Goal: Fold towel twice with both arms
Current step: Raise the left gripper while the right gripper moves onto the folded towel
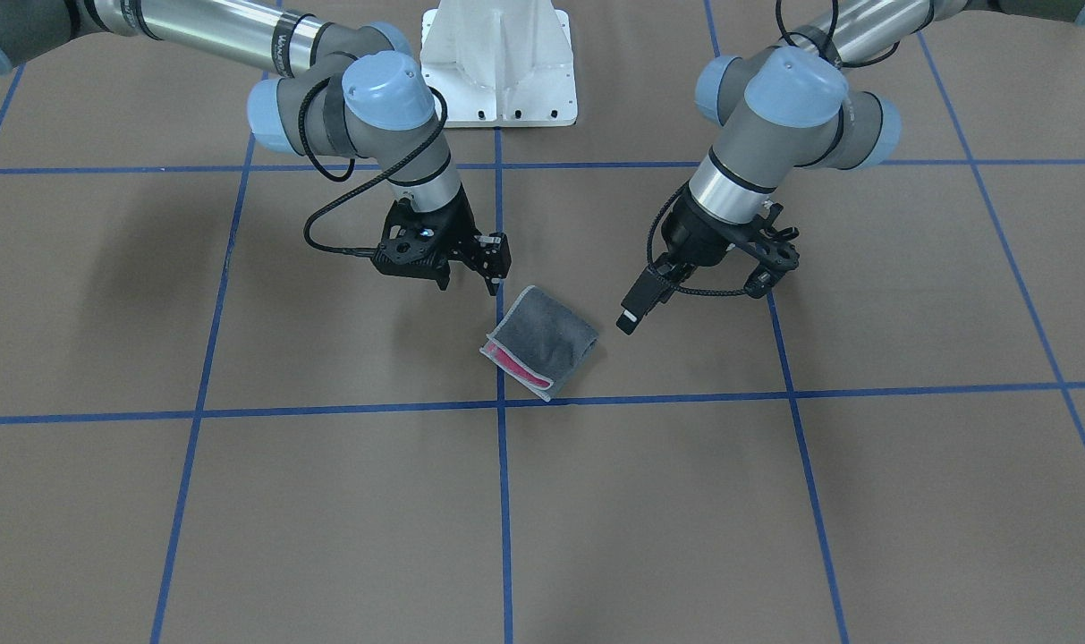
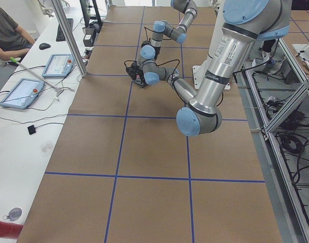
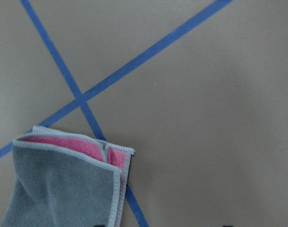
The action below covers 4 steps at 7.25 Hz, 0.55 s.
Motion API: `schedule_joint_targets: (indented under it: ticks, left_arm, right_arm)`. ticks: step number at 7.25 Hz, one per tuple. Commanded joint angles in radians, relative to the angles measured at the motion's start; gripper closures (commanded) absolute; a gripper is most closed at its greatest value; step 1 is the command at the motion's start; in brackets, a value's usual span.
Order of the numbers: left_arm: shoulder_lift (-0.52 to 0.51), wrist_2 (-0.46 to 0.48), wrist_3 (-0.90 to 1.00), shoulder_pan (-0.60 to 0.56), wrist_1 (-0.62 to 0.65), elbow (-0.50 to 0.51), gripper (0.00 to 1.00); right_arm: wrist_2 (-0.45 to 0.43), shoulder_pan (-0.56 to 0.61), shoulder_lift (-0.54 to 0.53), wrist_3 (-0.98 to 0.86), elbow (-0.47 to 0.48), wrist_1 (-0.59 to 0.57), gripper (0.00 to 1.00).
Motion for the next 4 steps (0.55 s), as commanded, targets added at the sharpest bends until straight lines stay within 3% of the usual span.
schedule_joint_targets:
  ticks: [1, 3, 4]
  left_arm:
    - [0.005, -0.002, 0.0, -0.002, 0.001, -0.005, 0.0]
    - [0.005, -0.001, 0.0, -0.002, 0.001, -0.007, 0.0]
    - [0.004, 0.001, 0.0, -0.002, 0.001, -0.007, 0.0]
  right_arm:
    - [-0.057, -0.015, 0.031, -0.113, -0.017, 0.003, 0.37]
    - [-0.07, -0.013, 0.057, -0.067, -0.17, 0.257, 0.39]
    - [-0.07, -0.007, 0.063, -0.066, -0.181, 0.271, 0.39]
